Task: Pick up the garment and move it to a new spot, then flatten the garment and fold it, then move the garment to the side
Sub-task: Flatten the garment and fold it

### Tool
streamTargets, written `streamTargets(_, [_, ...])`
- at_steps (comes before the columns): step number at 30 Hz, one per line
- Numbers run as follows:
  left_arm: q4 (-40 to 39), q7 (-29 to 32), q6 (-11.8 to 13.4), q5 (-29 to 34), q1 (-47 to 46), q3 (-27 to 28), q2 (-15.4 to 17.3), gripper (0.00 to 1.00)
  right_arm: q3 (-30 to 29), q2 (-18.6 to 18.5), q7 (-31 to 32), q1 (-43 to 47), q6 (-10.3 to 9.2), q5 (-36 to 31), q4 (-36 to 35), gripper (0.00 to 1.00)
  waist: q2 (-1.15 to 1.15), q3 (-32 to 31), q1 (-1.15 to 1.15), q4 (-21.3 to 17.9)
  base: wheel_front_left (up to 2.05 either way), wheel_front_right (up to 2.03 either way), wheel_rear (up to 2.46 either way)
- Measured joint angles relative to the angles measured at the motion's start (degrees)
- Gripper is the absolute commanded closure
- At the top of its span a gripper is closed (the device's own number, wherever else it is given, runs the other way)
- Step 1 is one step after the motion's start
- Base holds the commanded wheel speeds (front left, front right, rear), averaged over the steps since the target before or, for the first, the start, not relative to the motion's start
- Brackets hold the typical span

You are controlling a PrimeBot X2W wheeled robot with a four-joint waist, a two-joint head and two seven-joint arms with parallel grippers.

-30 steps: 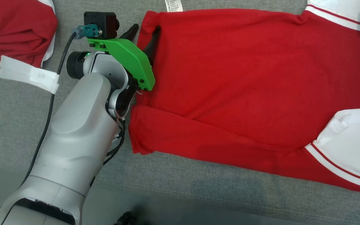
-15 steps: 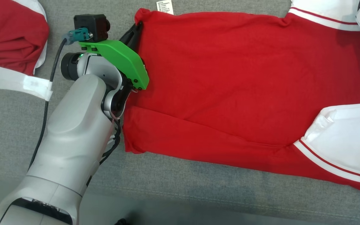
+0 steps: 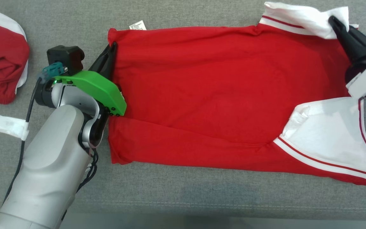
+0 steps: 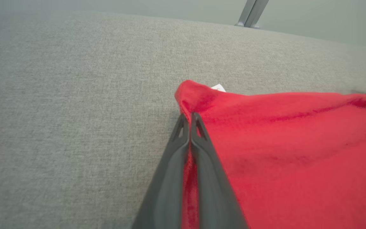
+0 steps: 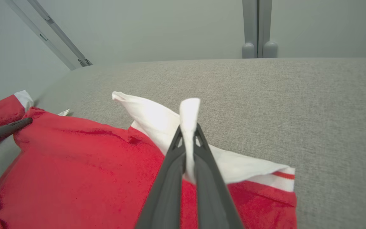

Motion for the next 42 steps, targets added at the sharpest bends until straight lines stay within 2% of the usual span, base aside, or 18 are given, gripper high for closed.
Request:
streamTargets(6, [-9.24, 0.56, 3.59, 0.43, 6.09, 0.78, 4.56, 1.0, -0.22, -3.49, -3.1, 8.55, -0.01, 3.33, -7.79, 1.0, 0.0, -2.17, 0.0, -1.86, 0.0, 0.0, 0.0])
streamTargets(11, [-17.64, 1.71, 6.7, 0.41, 12.73, 1.26, 7.94, 1.0, -0.02, -4.95, -3.96, 16.46, -0.01, 4.66, -12.43, 1.0, 0.0, -4.2, 0.0, -3.17, 0.0, 0.0, 0.0])
streamTargets(17, [-24.16, 2.96, 9.88, -0.94, 20.7, 2.13, 10.6, 1.0, -1.08, -4.33, -5.65, 24.75, -0.01, 5.81, -14.05, 1.0, 0.0, -6.14, 0.0, -4.78, 0.0, 0.0, 0.0])
streamTargets(22, [-25.72, 3.59, 11.18, -3.14, 25.29, 2.67, 10.83, 1.0, -1.08, -2.74, -6.17, 29.27, 0.0, 3.88, -12.52, 1.0, 0.0, -7.31, 0.0, -5.9, 0.0, 0.0, 0.0])
streamTargets(23, [-25.75, 3.81, 11.31, -3.94, 26.1, 2.77, 10.74, 1.0, -1.15, -2.02, -6.16, 29.89, -0.01, 3.78, -11.93, 0.71, 0.0, -7.49, 0.0, -6.1, 0.0, 0.0, 0.0])
streamTargets(24, [-25.76, 3.88, 11.59, -4.41, 26.83, 2.92, 10.61, 0.71, -1.01, -1.37, -6.11, 30.36, -0.01, 3.63, -11.52, 0.02, 0.0, -7.68, 0.0, -6.25, 0.0, 0.0, 0.0])
streamTargets(25, [-25.75, 4.0, 11.71, -4.82, 27.44, 3.08, 10.53, 0.0, -0.93, -0.66, -6.09, 30.75, -0.01, 3.2, -11.24, 0.0, 0.0, -7.88, 0.0, -6.37, 0.0, 0.0, 0.0])
streamTargets(30, [-26.29, 2.01, 13.11, -5.52, 29.7, 4.58, 10.13, 0.0, -1.43, 1.2, -6.08, 33.78, 0.0, 2.4, -10.83, 0.0, 0.0, -8.9, 0.0, -6.64, 0.0, 0.0, 0.0])
streamTargets(34, [-27.62, -0.78, 14.69, -5.36, 32.06, 5.71, 10.16, 0.0, -6.46, 2.75, -6.94, 37.26, -0.01, 1.04, -10.94, 0.0, 0.0, -9.98, 0.0, -6.71, 0.0, 0.0, 0.0])
streamTargets(36, [-28.81, -2.79, 15.94, -4.52, 32.9, 6.48, 10.2, 0.0, -10.58, 4.5, -7.17, 38.92, -0.01, -0.04, -11.7, 0.0, 0.0, -10.63, 0.0, -6.87, 0.0, 0.0, 0.0])
streamTargets(38, [-29.82, -3.81, 16.95, -4.09, 33.88, 6.91, 10.36, 0.0, -17.62, 7.36, -7.32, 40.77, -0.02, -2.4, -11.68, 0.0, 0.0, -11.35, 0.0, -7.13, 0.0, 0.0, 0.0])
streamTargets(39, [-30.94, -4.86, 17.91, -3.3, 34.61, 7.05, 10.4, 0.0, -24.17, 10.7, -7.35, 42.63, -0.03, -5.9, -11.65, 0.0, 0.0, -12.08, 0.0, -7.47, 0.0, 0.0, 0.0])
streamTargets(42, [-32.53, -5.98, 18.87, -2.02, 34.87, 6.79, 10.37, 0.0, -31.93, 16.19, -7.35, 44.84, -0.02, -12.23, -11.62, 0.0, 0.0, -13.16, 0.0, -8.03, 0.0, 0.0, 0.0])
